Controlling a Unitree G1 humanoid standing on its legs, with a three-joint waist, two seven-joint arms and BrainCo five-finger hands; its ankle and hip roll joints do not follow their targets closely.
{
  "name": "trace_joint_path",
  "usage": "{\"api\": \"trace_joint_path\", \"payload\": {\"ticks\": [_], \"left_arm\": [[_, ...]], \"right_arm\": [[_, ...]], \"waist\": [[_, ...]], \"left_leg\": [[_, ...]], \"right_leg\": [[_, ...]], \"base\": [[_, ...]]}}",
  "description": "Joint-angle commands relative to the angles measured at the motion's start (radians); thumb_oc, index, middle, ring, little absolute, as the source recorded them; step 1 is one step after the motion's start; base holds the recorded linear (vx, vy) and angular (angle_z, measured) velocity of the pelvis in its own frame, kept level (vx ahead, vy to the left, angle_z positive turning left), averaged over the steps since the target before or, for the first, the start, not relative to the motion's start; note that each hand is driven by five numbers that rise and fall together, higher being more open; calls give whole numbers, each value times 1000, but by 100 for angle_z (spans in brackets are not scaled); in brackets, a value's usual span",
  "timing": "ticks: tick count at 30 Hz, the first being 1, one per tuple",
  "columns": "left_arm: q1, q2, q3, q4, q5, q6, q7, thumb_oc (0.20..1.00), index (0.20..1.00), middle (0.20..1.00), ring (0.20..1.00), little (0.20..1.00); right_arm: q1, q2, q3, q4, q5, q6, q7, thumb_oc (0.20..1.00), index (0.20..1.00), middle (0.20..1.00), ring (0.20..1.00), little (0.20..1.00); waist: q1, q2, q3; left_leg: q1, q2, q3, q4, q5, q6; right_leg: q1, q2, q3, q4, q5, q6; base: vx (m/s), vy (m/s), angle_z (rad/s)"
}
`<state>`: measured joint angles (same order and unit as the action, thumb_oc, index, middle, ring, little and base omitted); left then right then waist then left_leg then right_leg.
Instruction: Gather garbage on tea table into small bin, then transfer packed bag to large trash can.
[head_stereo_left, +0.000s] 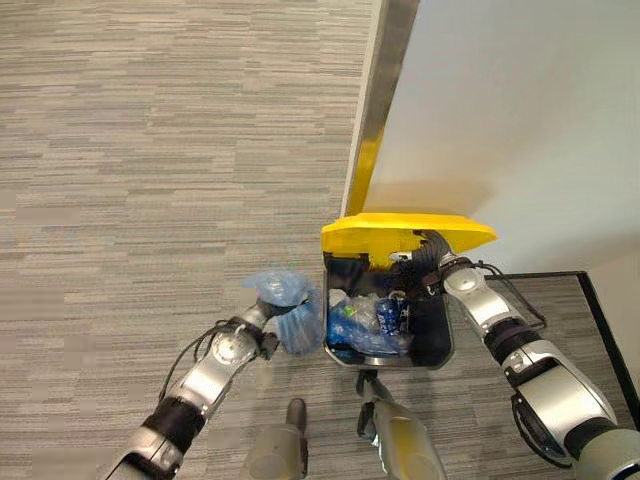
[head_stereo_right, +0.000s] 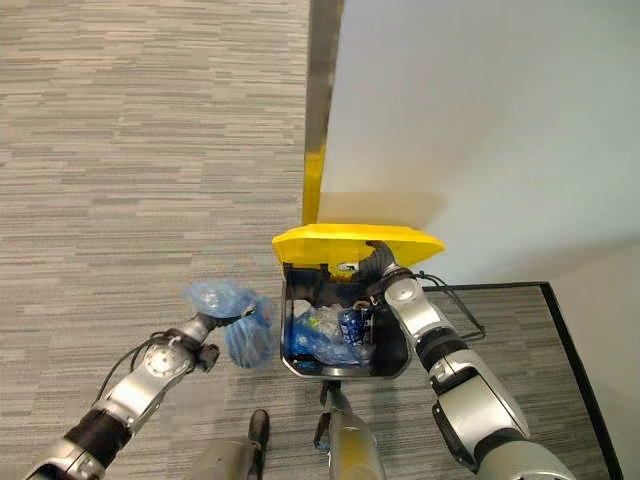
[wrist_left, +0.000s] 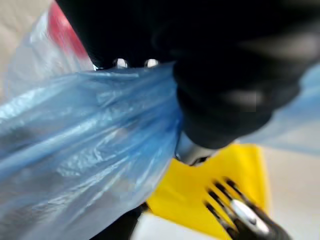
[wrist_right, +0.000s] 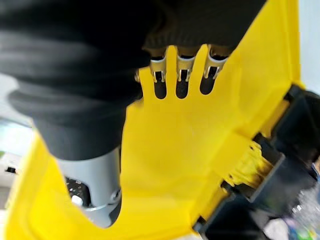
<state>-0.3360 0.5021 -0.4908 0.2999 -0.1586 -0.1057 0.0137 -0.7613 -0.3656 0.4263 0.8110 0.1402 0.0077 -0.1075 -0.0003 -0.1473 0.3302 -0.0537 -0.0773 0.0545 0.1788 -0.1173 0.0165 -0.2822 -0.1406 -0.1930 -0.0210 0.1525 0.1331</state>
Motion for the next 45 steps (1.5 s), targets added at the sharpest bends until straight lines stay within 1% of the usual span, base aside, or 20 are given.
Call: {"api": "trace_joint_path", "payload": {"ticks": [1, 5, 6, 9, 12, 13, 14, 16, 17, 18, 21, 22, 23, 28, 32, 37, 41, 43, 44, 45], "left_arm": [[-41, 3, -17, -80, -13, -92, 15, 200, 200, 200, 200, 200], [-137, -14, -64, -38, 24, -89, 43, 200, 200, 200, 200, 200], [-202, -26, -90, 34, 58, -75, 74, 200, 200, 200, 200, 200], [-295, -47, -126, 178, 103, -51, 113, 200, 200, 200, 200, 200], [-363, -67, -163, 277, 151, -33, 138, 200, 200, 200, 200, 200], [-365, -69, -163, 279, 151, -34, 138, 200, 200, 200, 200, 200], [-417, -88, -192, 362, 187, -28, 154, 200, 200, 200, 200, 200], [-419, -88, -192, 363, 187, -28, 154, 200, 200, 200, 200, 200], [-472, -126, -207, 502, 227, 1, 168, 834, 834, 834, 834, 834], [-485, -136, -213, 537, 241, 11, 169, 1000, 1000, 1000, 1000, 1000], [-495, -151, -220, 590, 282, 30, 159, 1000, 1000, 1000, 1000, 1000], [-495, -151, -220, 590, 282, 30, 159, 1000, 1000, 1000, 1000, 1000], [-479, -135, -210, 582, 304, 32, 152, 1000, 1000, 1000, 1000, 1000], [-441, -118, -169, 558, 292, 30, 167, 1000, 1000, 1000, 1000, 1000], [-387, -102, -120, 482, 247, 16, 172, 1000, 1000, 1000, 1000, 1000], [-152, -54, 27, 289, 144, -9, 146, 1000, 1000, 1000, 1000, 1000], [48, -9, 159, 210, 92, -13, 99, 1000, 1000, 1000, 1000, 1000], [142, 18, 230, 192, 77, -12, 81, 1000, 1000, 1000, 1000, 1000], [231, 21, 314, 180, 49, -18, 80, 1000, 1000, 1000, 1000, 1000], [322, 18, 407, 172, 31, -17, 76, 1000, 1000, 1000, 1000, 1000]], "right_arm": [[-121, -46, 48, -44, 39, -54, -46, 1000, 1000, 1000, 1000, 1000], [-169, -56, 72, -45, 40, -54, -48, 1000, 1000, 1000, 1000, 1000], [-198, -52, 89, -43, 42, -54, -52, 1000, 1000, 1000, 1000, 1000], [-257, -52, 122, -38, 47, -50, -62, 1000, 1000, 1000, 1000, 1000], [-303, -45, 156, -51, 52, -46, -67, 1000, 1000, 1000, 1000, 1000], [-304, -46, 156, -50, 53, -45, -67, 1000, 1000, 1000, 1000, 1000], [-331, -40, 180, -60, 61, -52, -75, 1000, 1000, 1000, 1000, 1000], [-332, -40, 180, -60, 62, -52, -75, 1000, 1000, 1000, 1000, 1000], [-363, -35, 204, -86, 73, -60, -84, 1000, 1000, 1000, 1000, 1000], [-362, -35, 208, -105, 77, -64, -86, 1000, 1000, 1000, 1000, 1000], [-344, -32, 210, -162, 89, -72, -89, 1000, 1000, 1000, 1000, 1000], [-344, -32, 210, -162, 89, -72, -90, 1000, 1000, 1000, 1000, 1000], [-311, -33, 215, -214, 87, -77, -82, 1000, 1000, 1000, 1000, 1000], [-256, -26, 206, -237, 85, -85, -73, 1000, 1000, 1000, 1000, 1000], [-193, -23, 173, -250, 84, -93, -70, 1000, 1000, 1000, 1000, 1000], [3, -59, 65, -352, 54, -89, -44, 1000, 1000, 1000, 1000, 1000], [165, -64, -22, -422, 28, -83, -15, 1000, 1000, 1000, 1000, 1000], [245, -62, -66, -452, 17, -81, 6, 1000, 1000, 1000, 1000, 1000], [341, -52, -115, -481, 11, -85, 22, 1000, 1000, 1000, 1000, 1000], [431, -50, -168, -498, 1, -84, 41, 1000, 1000, 1000, 1000, 1000]], "waist": [[4, 9, -23], [-10, 12, -7], [-18, 16, 10], [-29, 19, 38], [-42, 21, 68], [-42, 22, 67], [-48, 32, 88], [-51, 27, 87], [-68, 41, 107], [-77, 45, 111], [-99, 55, 121], [-99, 55, 120], [-108, 63, 118], [-111, 66, 114], [-104, 61, 100], [-80, 36, 55], [-57, 17, 34], [-49, -1, 26], [-33, -4, 27], [-24, -7, 15]], "left_leg": [[53, -51, 22, 54, -186, 24], [34, -52, 31, 65, -186, 25], [9, -54, 41, 81, -184, 26], [-37, -49, 59, 111, -181, 27], [-83, -47, 77, 148, -185, 29], [-87, -47, 78, 151, -186, 29], [-113, -43, 88, 170, -194, 31], [-117, -49, 88, 167, -188, 32], [-151, -44, 92, 187, -193, 31], [-159, -43, 91, 186, -192, 31], [-176, -45, 90, 193, -196, 33], [-177, -45, 89, 194, -196, 33], [-175, -42, 91, 187, -197, 34], [-168, -43, 89, 185, -200, 35], [-147, -45, 81, 178, -200, 34], [-92, -37, 65, 190, -220, 34], [-50, -38, 63, 192, -231, 40], [-40, -53, 60, 190, -226, 48], [-33, -61, 60, 205, -232, 56], [-13, -68, 63, 183, -217, 57]], "right_leg": [[-79, 22, 16, 9, 77, 48], [-99, 21, 26, 20, 78, 49], [-120, 21, 26, 33, 76, 49], [-160, 16, 19, 55, 65, 47], [-200, 10, 27, 76, 57, 44], [-202, 10, 28, 77, 57, 44], [-224, 15, 31, 88, 53, 41], [-227, 10, 32, 87, 56, 42], [-258, 11, 34, 99, 55, 36], [-269, 10, 37, 101, 56, 36], [-288, 13, 46, 106, 60, 32], [-289, 13, 46, 106, 60, 32], [-295, 18, 47, 105, 63, 31], [-289, 23, 55, 103, 68, 31], [-266, 26, 58, 96, 68, 33], [-195, 23, 59, 81, 68, 35], [-143, 24, 60, 59, 79, 40], [-126, 15, 62, 44, 98, 51], [-104, 16, 55, 32, 117, 67], [-92, 8, 37, 27, 129, 84]], "base": [[-55, 1, -18], [-61, 1, -8], [-119, -2, -12], [-113, -1, -18], [-69, 6, -23], [-40, 21, -17], [-34, 12, -17], [-29, 15, -25], [1, 26, -19], [17, 37, -8], [28, 27, 0], [77, 51, 1], [75, 28, -3], [48, 13, -6], [5, -7, 3], [7, -35, 14], [-28, -5, 5], [-105, 26, 2], [-111, 59, 6], [-111, 63, 5]]}}
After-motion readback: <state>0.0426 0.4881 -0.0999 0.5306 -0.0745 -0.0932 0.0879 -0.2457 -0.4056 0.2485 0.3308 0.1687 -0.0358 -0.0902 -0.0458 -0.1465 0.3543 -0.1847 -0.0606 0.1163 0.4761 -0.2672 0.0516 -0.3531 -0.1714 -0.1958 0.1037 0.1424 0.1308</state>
